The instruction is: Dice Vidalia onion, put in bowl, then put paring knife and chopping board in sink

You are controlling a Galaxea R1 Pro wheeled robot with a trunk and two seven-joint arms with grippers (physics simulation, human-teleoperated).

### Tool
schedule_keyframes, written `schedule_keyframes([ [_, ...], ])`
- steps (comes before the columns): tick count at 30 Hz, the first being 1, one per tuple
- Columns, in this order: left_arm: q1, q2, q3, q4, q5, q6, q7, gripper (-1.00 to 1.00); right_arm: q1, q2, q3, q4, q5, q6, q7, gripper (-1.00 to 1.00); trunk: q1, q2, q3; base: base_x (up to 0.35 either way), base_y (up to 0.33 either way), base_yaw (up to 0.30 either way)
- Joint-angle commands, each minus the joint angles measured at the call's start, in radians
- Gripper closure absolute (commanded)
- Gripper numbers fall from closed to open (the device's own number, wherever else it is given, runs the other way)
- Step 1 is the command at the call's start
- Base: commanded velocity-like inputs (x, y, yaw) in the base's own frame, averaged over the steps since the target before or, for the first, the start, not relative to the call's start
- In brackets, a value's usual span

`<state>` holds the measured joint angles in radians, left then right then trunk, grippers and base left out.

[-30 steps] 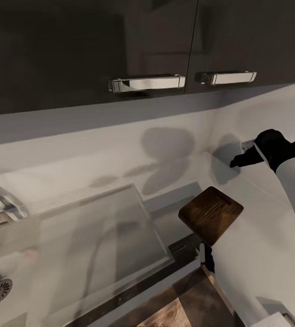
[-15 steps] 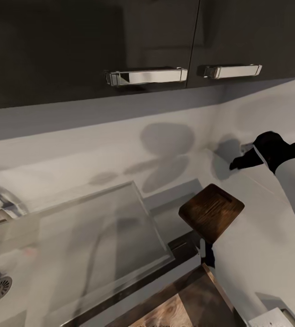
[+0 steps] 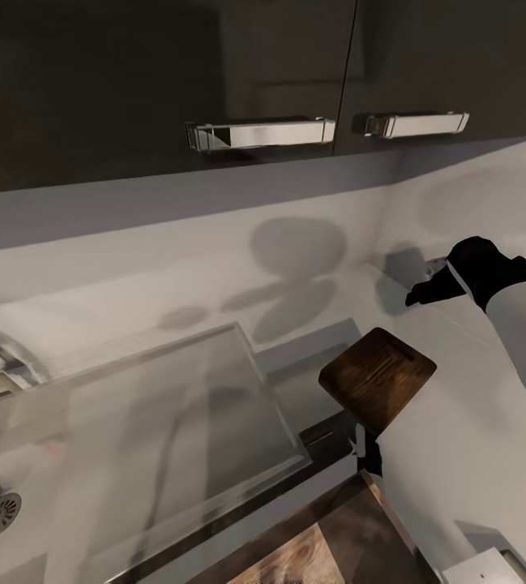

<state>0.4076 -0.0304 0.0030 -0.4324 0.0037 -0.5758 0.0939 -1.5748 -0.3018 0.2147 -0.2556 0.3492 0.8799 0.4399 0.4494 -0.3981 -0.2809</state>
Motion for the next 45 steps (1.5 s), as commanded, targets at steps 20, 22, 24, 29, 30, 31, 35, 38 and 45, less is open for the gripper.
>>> schedule_keyframes([
  [20, 0.001, 0.000, 0.000, -0.001, 0.001, -0.001, 0.003, -1.00, 0.000, -0.005, 0.005, 0.026, 0.010, 0.002, 0.010, -1.00, 0.001, -0.002, -0.032, 0.000, 0.000, 0.000],
  [22, 0.001, 0.000, 0.000, -0.001, 0.001, -0.001, 0.003, -1.00, -0.001, -0.007, 0.005, 0.026, 0.011, 0.002, 0.010, -1.00, 0.001, -0.002, -0.035, 0.000, 0.000, 0.000],
  [24, 0.001, 0.000, 0.000, -0.001, 0.001, -0.001, 0.003, -1.00, -0.001, -0.007, 0.005, 0.026, 0.013, 0.002, 0.010, -1.00, 0.001, -0.002, -0.038, 0.000, 0.000, 0.000],
  [29, 0.001, 0.000, 0.000, -0.001, 0.001, -0.001, 0.003, -1.00, -0.001, -0.008, 0.005, 0.026, 0.066, 0.002, 0.010, -1.00, 0.001, -0.002, -0.046, 0.000, 0.000, 0.000],
  [30, 0.001, 0.000, 0.000, 0.000, 0.001, -0.001, 0.003, -1.00, -0.001, -0.008, 0.005, 0.026, 0.076, 0.002, 0.010, -1.00, 0.001, -0.002, -0.048, 0.000, 0.000, 0.000],
  [31, 0.001, 0.000, 0.000, 0.000, 0.001, -0.001, 0.003, -1.00, -0.001, -0.008, 0.005, 0.026, 0.080, 0.002, 0.011, -1.00, 0.001, -0.002, -0.050, 0.000, 0.000, 0.000],
  [35, 0.001, 0.000, 0.000, 0.000, 0.001, -0.001, 0.003, -1.00, -0.001, -0.008, 0.005, 0.026, 0.085, 0.001, 0.011, -1.00, 0.001, -0.002, -0.056, 0.000, 0.000, 0.000],
  [38, 0.001, 0.000, 0.000, 0.000, 0.001, -0.001, 0.003, -1.00, 0.000, -0.007, 0.005, 0.026, 0.086, 0.001, 0.011, -1.00, 0.001, -0.002, -0.061, 0.000, 0.000, 0.000],
  [45, 0.000, 0.000, 0.000, 0.000, 0.001, -0.001, 0.003, -1.00, -0.001, -0.004, 0.005, 0.026, 0.086, 0.001, 0.011, -1.00, 0.001, -0.002, -0.072, 0.000, 0.000, 0.000],
])
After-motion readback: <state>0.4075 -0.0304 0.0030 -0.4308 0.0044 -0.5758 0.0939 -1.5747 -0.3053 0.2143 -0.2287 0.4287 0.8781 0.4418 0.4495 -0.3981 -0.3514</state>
